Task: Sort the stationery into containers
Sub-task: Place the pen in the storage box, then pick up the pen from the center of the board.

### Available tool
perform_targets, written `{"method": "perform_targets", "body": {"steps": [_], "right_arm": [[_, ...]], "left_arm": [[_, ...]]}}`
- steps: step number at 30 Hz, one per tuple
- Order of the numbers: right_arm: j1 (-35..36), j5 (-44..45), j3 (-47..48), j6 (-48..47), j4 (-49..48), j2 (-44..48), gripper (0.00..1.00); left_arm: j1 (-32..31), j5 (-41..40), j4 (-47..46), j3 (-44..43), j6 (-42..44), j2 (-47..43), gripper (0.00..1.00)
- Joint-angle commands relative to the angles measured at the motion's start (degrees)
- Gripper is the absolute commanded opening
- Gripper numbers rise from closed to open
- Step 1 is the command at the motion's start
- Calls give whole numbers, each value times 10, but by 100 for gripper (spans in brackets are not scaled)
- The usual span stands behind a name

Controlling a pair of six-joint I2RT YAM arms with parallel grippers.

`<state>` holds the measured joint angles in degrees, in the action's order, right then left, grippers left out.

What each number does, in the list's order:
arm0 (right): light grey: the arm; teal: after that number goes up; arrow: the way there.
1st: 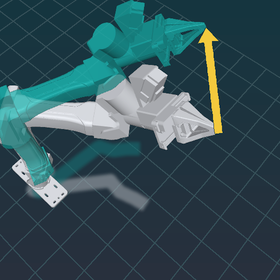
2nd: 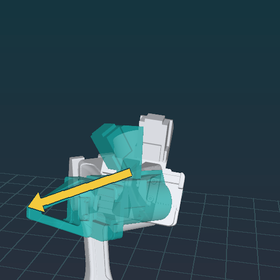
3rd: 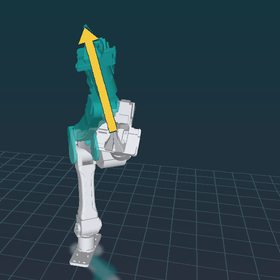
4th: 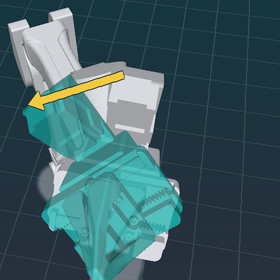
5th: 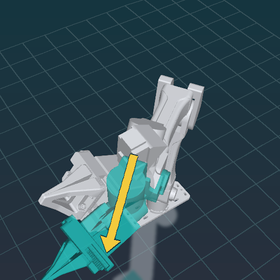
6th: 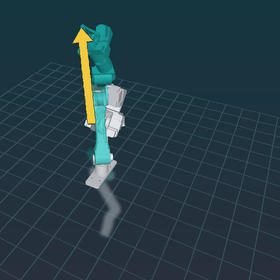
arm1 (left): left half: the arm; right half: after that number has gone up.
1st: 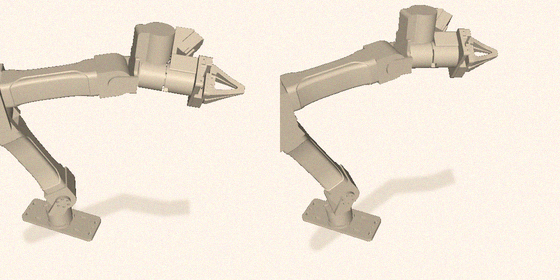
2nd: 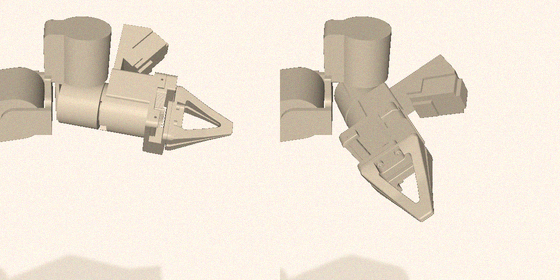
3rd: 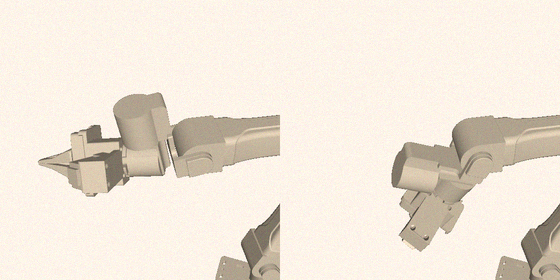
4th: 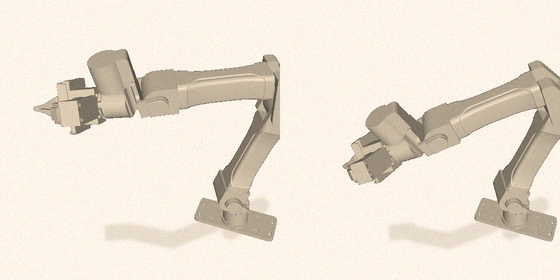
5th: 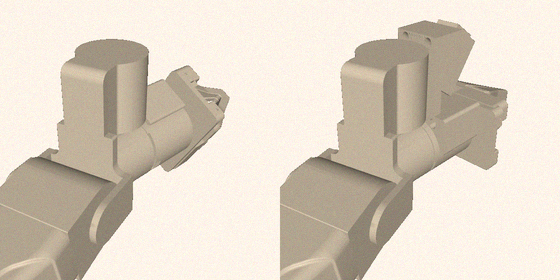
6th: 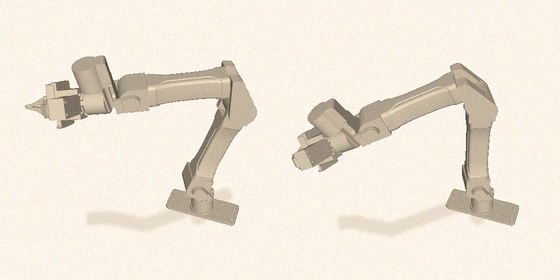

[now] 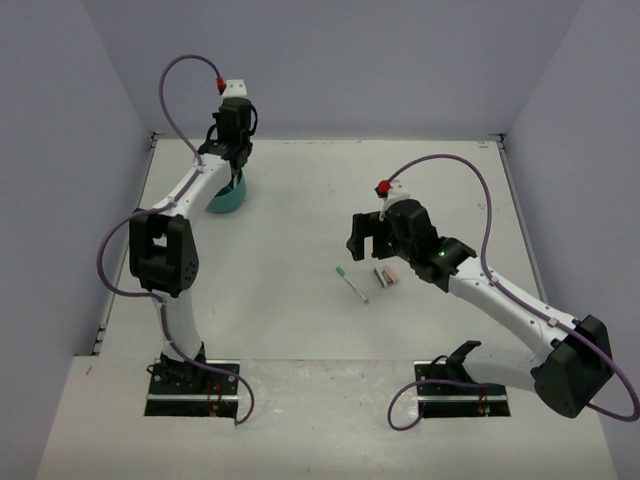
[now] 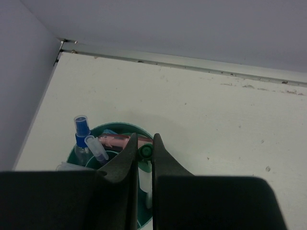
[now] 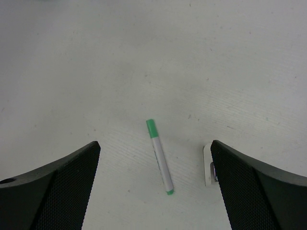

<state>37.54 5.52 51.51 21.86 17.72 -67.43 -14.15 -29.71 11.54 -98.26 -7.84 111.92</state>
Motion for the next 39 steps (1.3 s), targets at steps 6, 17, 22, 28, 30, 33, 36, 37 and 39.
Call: {"method": "perform_targets", "body": {"steps": [6, 17, 22, 28, 30, 33, 36, 37, 39], "right_arm": [[2, -10, 67, -44, 95, -96, 99], [14, -19, 107, -78, 195, -231, 63], [40, -17, 116, -86, 220, -279, 59], [59, -31, 129, -83, 220, -314, 55], [69, -36, 135, -82, 220, -330, 53], [79, -38, 151, -82, 223, -363, 41], [81, -37, 157, -82, 221, -385, 32], [81, -37, 159, -83, 218, -387, 19], [82, -36, 162, -83, 213, -387, 0]], "left_arm": [[1, 6, -49, 36, -13, 17, 35], [-15, 135, 7, 62, -157, -134, 67], [-67, 182, -6, 124, -173, -262, 90], [-83, 233, -3, 187, -177, -363, 100], [-83, 243, -1, 210, -178, -386, 100], [-83, 257, 9, 238, -184, -408, 100], [-83, 279, 19, 264, -190, -422, 100], [-83, 292, 20, 278, -189, -426, 100], [-82, 317, 22, 306, -187, -436, 100]]}}
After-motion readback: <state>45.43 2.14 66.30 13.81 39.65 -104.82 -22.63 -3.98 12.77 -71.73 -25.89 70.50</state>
